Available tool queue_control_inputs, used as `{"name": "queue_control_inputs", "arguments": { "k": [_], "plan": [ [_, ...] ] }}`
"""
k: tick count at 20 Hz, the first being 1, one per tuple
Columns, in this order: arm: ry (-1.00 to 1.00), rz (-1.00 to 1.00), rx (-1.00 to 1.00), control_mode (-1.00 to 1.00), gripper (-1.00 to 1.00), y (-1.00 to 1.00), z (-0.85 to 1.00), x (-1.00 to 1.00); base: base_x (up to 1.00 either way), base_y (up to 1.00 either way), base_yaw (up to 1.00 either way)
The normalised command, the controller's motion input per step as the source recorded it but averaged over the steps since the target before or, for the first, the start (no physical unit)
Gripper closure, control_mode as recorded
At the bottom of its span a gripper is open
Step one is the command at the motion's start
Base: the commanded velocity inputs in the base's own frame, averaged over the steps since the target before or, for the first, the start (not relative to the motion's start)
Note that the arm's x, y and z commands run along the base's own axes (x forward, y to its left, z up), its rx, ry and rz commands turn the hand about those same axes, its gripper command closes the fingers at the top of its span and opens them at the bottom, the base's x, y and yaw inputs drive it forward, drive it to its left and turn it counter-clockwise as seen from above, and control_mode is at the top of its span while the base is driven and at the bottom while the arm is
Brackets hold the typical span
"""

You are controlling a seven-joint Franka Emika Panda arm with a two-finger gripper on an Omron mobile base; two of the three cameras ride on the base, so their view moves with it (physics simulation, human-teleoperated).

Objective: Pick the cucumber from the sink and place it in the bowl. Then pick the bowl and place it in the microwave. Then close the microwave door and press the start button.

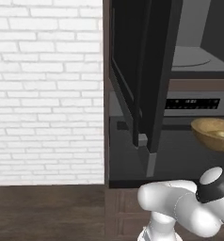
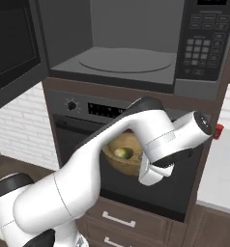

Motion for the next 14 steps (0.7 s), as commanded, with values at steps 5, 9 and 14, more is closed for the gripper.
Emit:
{"name": "queue_control_inputs", "arguments": {
  "k": [5, 9, 14],
  "plan": [
    [0.0, 0.0, 0.0, 1.0, 1.0, 0.0, 0.0, 0.0, 0.0, 0.01, -0.01],
    [-0.08, 0.0, 0.0, -1.0, 1.0, 0.0, 0.0, -0.24, -0.16, 0.0, 0.0],
    [-0.35, 0.0, 0.0, -1.0, 1.0, 0.07, 0.08, -1.0, 0.0, 0.0, 0.0]
  ]
}}
